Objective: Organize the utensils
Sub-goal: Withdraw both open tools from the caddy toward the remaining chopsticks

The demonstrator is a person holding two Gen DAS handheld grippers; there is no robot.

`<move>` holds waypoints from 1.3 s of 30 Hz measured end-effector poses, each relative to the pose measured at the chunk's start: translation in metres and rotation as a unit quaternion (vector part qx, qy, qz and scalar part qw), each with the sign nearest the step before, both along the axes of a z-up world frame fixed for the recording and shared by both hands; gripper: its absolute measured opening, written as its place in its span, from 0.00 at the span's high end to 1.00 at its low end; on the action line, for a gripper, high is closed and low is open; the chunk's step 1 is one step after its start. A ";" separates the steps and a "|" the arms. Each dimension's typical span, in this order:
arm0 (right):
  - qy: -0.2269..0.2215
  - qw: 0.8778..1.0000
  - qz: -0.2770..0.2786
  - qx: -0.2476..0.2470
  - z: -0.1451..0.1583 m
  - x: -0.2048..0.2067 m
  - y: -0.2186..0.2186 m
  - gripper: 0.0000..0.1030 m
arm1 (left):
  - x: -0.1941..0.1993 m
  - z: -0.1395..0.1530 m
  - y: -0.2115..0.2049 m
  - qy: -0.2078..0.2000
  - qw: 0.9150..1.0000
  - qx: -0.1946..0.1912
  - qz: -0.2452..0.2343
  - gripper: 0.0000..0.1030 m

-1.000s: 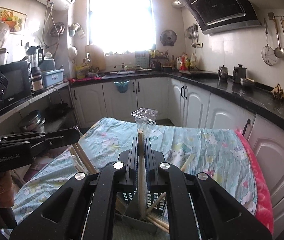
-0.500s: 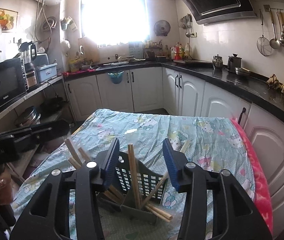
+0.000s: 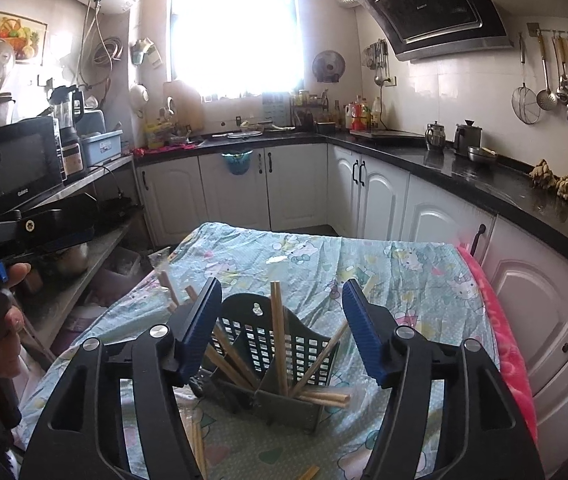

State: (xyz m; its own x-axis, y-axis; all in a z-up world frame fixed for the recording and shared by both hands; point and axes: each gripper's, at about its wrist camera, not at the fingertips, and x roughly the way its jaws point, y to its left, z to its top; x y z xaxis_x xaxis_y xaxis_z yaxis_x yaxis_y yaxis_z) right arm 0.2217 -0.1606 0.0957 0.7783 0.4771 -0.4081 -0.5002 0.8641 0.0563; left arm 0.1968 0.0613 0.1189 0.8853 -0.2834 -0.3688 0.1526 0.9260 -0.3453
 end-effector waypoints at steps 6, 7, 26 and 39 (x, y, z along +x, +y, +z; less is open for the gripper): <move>-0.008 1.000 0.004 0.003 0.004 -0.015 -0.003 0.39 | -0.016 0.000 0.007 -0.001 1.000 -0.003 0.011 0.11; -0.009 1.000 0.003 0.003 0.004 -0.018 -0.003 0.39 | -0.018 0.000 0.008 -0.001 1.000 -0.004 0.012 0.11; -0.014 0.999 0.032 -0.013 -0.005 -0.062 0.003 0.38 | -0.054 -0.025 0.011 0.020 1.000 0.008 0.021 0.11; 0.016 0.998 0.053 -0.036 -0.036 -0.079 0.016 0.38 | -0.068 -0.059 0.013 0.059 0.998 0.020 0.022 0.11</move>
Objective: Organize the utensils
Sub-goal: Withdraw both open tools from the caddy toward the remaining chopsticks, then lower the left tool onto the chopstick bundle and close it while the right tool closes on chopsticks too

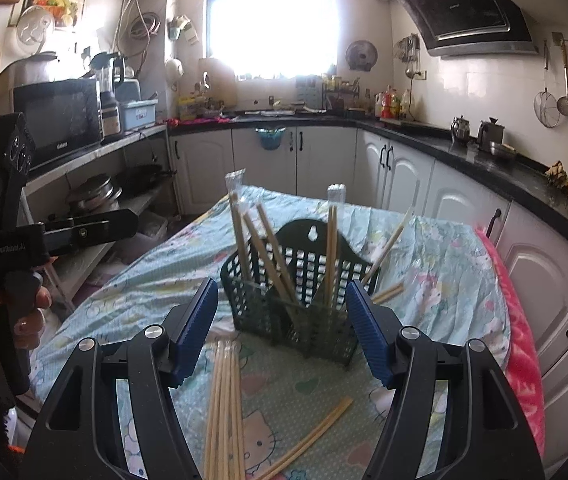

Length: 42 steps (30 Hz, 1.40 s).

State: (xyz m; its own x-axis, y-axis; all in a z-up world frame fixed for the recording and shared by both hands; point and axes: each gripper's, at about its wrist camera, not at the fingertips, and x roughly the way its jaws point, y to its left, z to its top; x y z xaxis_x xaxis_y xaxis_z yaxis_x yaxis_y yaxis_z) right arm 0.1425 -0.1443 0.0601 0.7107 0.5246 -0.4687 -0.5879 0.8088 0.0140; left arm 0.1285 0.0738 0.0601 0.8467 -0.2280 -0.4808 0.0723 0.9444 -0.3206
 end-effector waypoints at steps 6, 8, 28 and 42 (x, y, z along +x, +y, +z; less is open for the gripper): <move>0.014 1.000 0.010 -0.011 -0.014 -0.004 0.007 0.38 | -0.005 -0.012 0.003 0.014 1.000 0.003 0.006 0.11; 0.018 1.000 0.013 -0.014 -0.018 -0.006 0.010 0.38 | -0.006 -0.015 0.004 0.018 1.000 0.006 0.008 0.11; 0.065 0.995 0.044 -0.055 -0.062 -0.010 0.036 0.38 | -0.010 -0.061 0.015 0.074 0.997 0.003 0.025 0.11; 0.122 0.984 0.069 -0.110 -0.112 0.005 0.059 0.54 | 0.007 -0.110 0.024 0.142 0.989 -0.034 0.019 0.43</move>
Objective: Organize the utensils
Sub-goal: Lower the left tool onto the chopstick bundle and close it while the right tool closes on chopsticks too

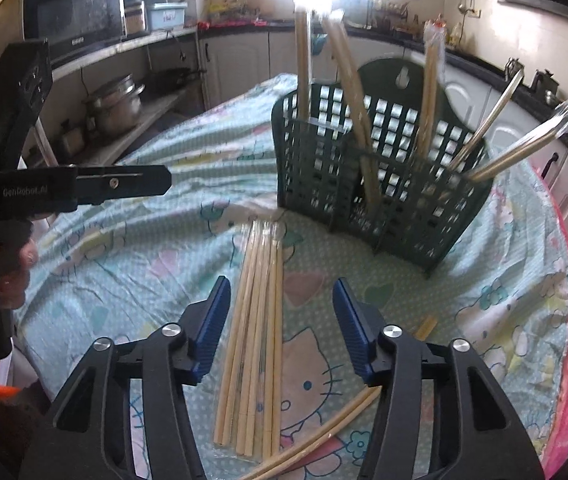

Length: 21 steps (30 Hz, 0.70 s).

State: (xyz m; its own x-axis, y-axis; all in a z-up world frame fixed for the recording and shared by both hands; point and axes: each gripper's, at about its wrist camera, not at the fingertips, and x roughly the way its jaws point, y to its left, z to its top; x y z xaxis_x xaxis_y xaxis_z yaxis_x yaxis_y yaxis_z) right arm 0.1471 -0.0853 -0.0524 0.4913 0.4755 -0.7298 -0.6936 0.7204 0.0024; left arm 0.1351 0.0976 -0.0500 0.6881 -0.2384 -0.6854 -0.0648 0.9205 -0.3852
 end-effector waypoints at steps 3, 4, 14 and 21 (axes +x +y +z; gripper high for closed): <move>0.011 1.000 0.004 -0.015 -0.010 0.005 0.004 0.58 | 0.006 -0.012 -0.002 0.019 1.000 -0.016 -0.011 0.59; 0.014 1.000 0.005 -0.017 -0.013 0.006 0.006 0.59 | 0.008 -0.017 -0.003 0.025 0.999 -0.020 -0.014 0.65; 0.036 0.998 0.011 -0.045 -0.041 0.023 0.022 0.69 | 0.031 -0.040 -0.015 0.063 0.997 -0.035 -0.038 0.80; 0.056 0.998 -0.002 -0.041 -0.048 0.042 0.026 0.69 | 0.052 -0.055 -0.019 0.087 0.994 -0.038 -0.046 0.82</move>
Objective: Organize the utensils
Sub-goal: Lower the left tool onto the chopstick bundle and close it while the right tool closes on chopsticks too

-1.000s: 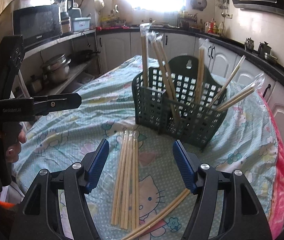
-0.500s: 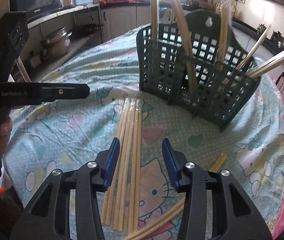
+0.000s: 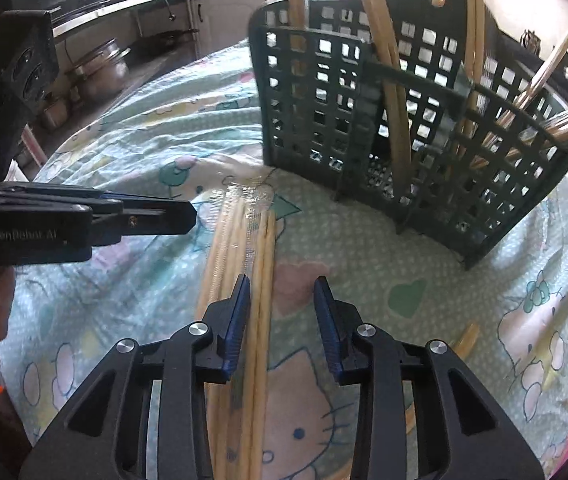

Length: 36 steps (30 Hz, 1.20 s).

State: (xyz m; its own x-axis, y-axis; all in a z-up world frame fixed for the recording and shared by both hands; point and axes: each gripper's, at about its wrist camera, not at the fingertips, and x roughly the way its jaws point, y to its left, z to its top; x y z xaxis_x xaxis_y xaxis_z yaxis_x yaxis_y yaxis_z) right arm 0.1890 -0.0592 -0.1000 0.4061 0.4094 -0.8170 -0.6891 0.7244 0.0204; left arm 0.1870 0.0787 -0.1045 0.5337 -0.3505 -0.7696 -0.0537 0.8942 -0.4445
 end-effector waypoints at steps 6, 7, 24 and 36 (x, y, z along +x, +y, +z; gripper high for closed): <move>0.016 1.000 -0.011 0.001 -0.001 0.015 0.002 0.71 | 0.018 -0.005 0.003 0.011 1.000 -0.003 0.004 0.82; 0.018 1.000 -0.014 0.002 -0.001 0.018 0.002 0.71 | 0.019 -0.006 0.005 0.012 1.000 -0.006 0.005 0.82; 0.064 0.997 -0.030 0.028 0.004 0.040 -0.009 0.71 | 0.036 -0.016 0.025 0.006 0.998 -0.057 0.010 0.92; 0.055 0.998 -0.035 0.006 0.003 0.041 0.003 0.73 | 0.031 -0.023 0.038 0.004 0.995 -0.097 0.009 0.99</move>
